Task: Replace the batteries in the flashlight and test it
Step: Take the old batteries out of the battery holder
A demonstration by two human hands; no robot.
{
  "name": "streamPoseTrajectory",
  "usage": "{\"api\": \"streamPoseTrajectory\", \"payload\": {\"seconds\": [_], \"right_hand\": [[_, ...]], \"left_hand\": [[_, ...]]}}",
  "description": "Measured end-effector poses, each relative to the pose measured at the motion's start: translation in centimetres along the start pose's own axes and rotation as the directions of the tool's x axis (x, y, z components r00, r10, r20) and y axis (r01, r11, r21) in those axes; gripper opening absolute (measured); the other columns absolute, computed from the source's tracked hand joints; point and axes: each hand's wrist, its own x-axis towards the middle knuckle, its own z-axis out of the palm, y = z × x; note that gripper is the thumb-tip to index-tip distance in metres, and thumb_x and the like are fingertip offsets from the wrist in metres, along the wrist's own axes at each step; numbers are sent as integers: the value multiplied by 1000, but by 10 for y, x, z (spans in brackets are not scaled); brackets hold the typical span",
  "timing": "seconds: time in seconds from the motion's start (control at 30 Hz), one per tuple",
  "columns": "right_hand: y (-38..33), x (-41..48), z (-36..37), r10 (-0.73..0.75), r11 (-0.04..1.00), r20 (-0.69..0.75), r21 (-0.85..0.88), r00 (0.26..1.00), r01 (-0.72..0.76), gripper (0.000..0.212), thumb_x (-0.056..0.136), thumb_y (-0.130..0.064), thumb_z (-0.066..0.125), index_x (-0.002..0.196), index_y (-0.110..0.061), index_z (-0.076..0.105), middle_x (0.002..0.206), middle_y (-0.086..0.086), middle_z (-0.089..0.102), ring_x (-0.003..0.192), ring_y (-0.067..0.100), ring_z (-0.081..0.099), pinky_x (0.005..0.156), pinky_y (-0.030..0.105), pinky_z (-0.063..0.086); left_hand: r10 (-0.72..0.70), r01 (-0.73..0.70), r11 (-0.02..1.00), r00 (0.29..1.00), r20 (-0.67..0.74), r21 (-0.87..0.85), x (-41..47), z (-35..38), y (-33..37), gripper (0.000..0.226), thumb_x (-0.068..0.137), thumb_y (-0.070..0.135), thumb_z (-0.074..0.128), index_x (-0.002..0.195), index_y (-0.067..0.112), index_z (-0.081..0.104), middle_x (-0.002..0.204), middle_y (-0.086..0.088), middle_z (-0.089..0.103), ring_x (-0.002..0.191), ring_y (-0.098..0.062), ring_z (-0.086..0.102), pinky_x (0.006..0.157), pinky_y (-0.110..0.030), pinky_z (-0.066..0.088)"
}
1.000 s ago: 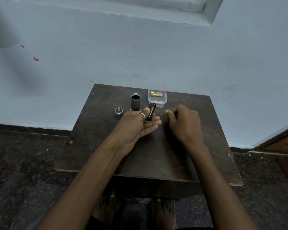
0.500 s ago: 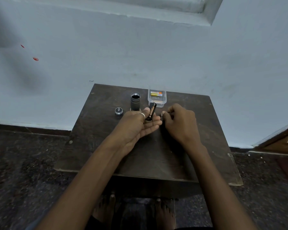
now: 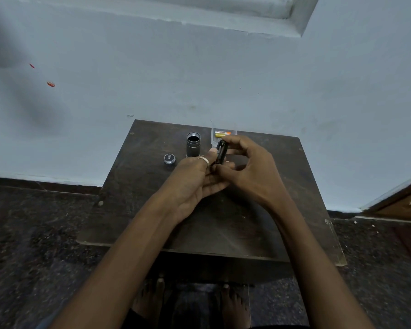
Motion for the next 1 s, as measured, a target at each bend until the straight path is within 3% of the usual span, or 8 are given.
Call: {"api": "streamPoseTrajectory", "payload": {"seconds": [0.17,0.33,0.43,0.63,0.77,1.0], "right_hand": [[1,-1,3,-93,992,-47,-86,995,89,58,76,-13,77,132,-17,62,116,-3,65,102,3,61,71,14,53],[1,1,2,-12,999,-98,47,995,16,57,72,-23,87,122,-19,60,113,-11,66,105,5,64,71,26,60],[0,0,0,-33,998,-89,49,996,37,50,74,-23,86,119,-20,64,112,-11,67,105,5,64,69,25,59],[-1,-1,-3,-81,997,-92,13,993,82,37,81,-14,78,117,-16,67,108,-11,68,103,1,64,66,16,55],[1,-1,-2,-145,986,-102,-99,984,135,41,79,-17,76,119,-13,66,110,-8,70,101,4,65,70,19,57],[-1,-2,-1,-224,953,-89,-229,970,199,41,80,-28,73,119,-16,62,111,-5,71,100,11,67,77,40,59]], "left_hand": [[51,-50,997,999,-11,60,3,-2,-3,27,99,21,57,117,2,67,107,-11,71,89,-15,72,68,-26,58],[64,-65,998,998,17,28,2,-1,0,25,103,23,50,104,7,68,89,-4,73,75,-9,74,66,-25,59],[62,-62,998,997,34,8,2,-2,0,26,104,23,47,107,5,66,88,-4,72,77,-10,74,68,-26,60],[56,-55,998,998,34,-24,4,-4,-1,28,104,22,46,108,3,66,114,-23,69,93,-20,74,72,-29,60],[70,-70,997,997,32,16,6,-5,-3,29,104,23,47,107,3,68,109,-19,70,92,-19,74,77,-33,60],[88,-88,996,996,12,4,4,-3,-2,27,104,20,47,99,4,69,88,-9,73,81,-14,73,68,-28,60]]}}
